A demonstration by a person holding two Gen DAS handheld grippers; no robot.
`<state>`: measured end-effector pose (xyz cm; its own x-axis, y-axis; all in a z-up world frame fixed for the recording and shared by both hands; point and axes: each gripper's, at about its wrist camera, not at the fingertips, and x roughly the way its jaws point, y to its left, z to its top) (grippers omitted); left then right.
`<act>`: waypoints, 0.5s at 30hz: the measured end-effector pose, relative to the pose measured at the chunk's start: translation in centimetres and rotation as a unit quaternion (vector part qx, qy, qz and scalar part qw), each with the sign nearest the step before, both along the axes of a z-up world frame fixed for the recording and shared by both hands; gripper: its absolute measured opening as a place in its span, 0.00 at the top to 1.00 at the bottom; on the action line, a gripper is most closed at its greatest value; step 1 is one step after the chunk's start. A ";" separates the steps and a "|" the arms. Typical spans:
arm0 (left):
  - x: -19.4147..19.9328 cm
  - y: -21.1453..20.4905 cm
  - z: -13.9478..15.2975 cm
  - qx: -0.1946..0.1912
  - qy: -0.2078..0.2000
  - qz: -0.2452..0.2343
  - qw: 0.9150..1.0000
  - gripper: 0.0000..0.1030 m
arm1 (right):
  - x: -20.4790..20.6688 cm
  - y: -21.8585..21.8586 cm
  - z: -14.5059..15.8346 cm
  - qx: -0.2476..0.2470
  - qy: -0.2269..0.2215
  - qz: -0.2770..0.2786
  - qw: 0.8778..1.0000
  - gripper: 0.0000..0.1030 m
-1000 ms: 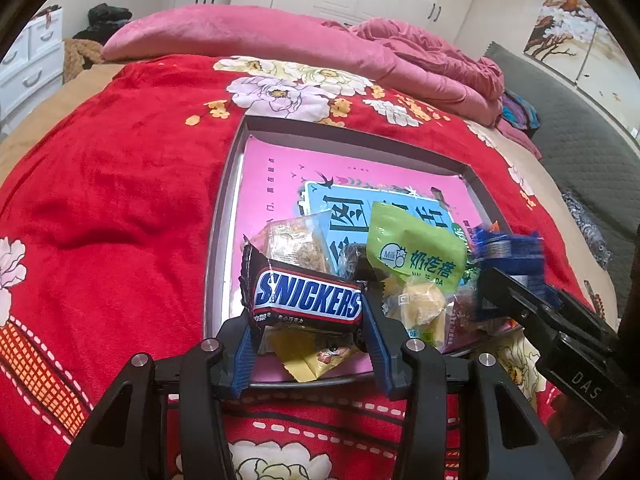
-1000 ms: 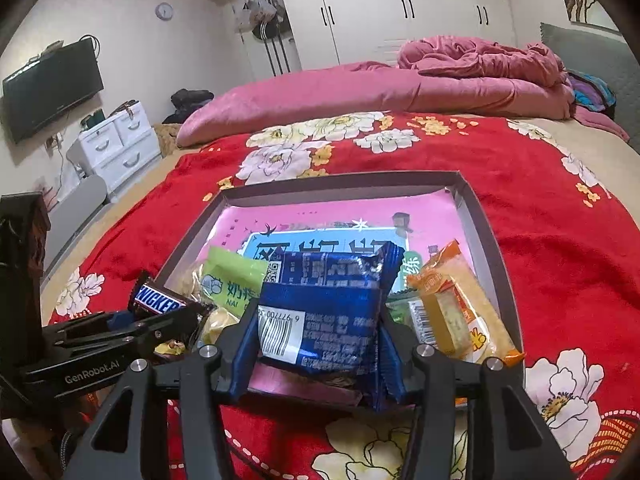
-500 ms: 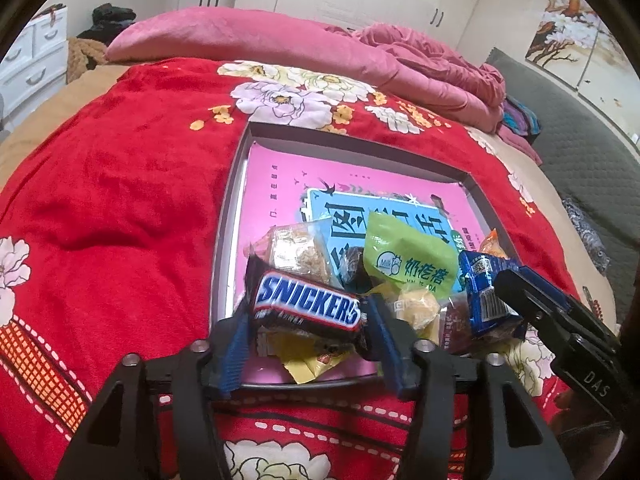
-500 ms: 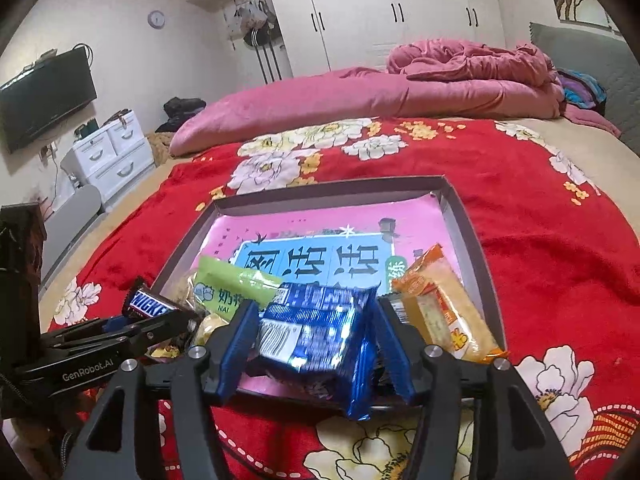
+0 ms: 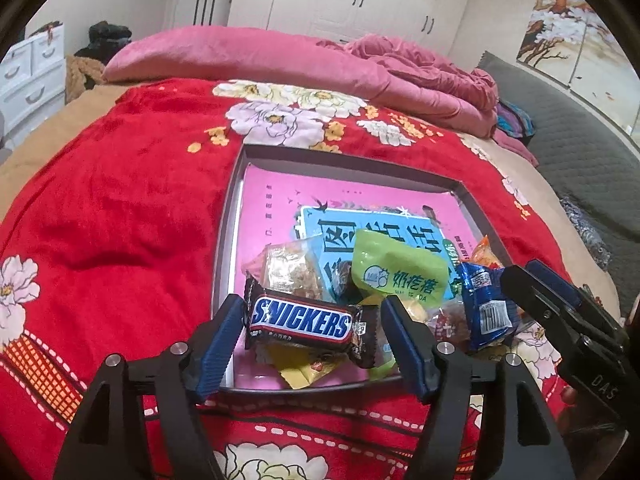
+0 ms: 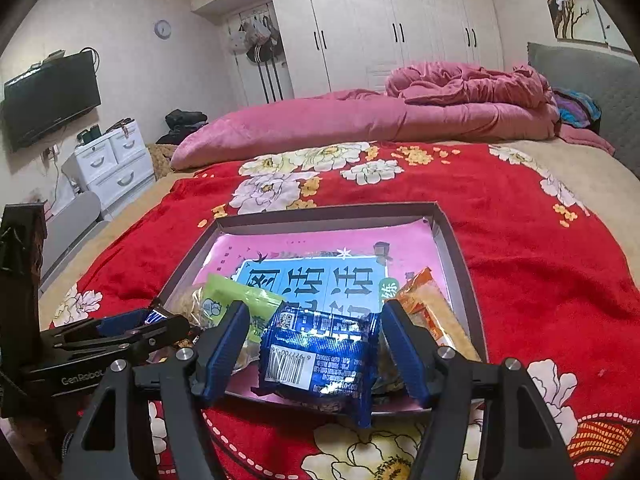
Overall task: Organize snacks
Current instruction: 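Lower the Snickers into the tray and open the left tool while the right tool releases the blue pack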
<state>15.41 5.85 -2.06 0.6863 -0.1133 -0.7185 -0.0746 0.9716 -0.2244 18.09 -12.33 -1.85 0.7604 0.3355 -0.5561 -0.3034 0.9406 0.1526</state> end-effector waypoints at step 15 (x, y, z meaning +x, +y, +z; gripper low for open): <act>-1.8 0.6 1.9 -0.012 -0.048 0.011 0.999 0.24 | -1.9 -0.2 1.6 -0.030 -0.049 -0.018 0.998 0.22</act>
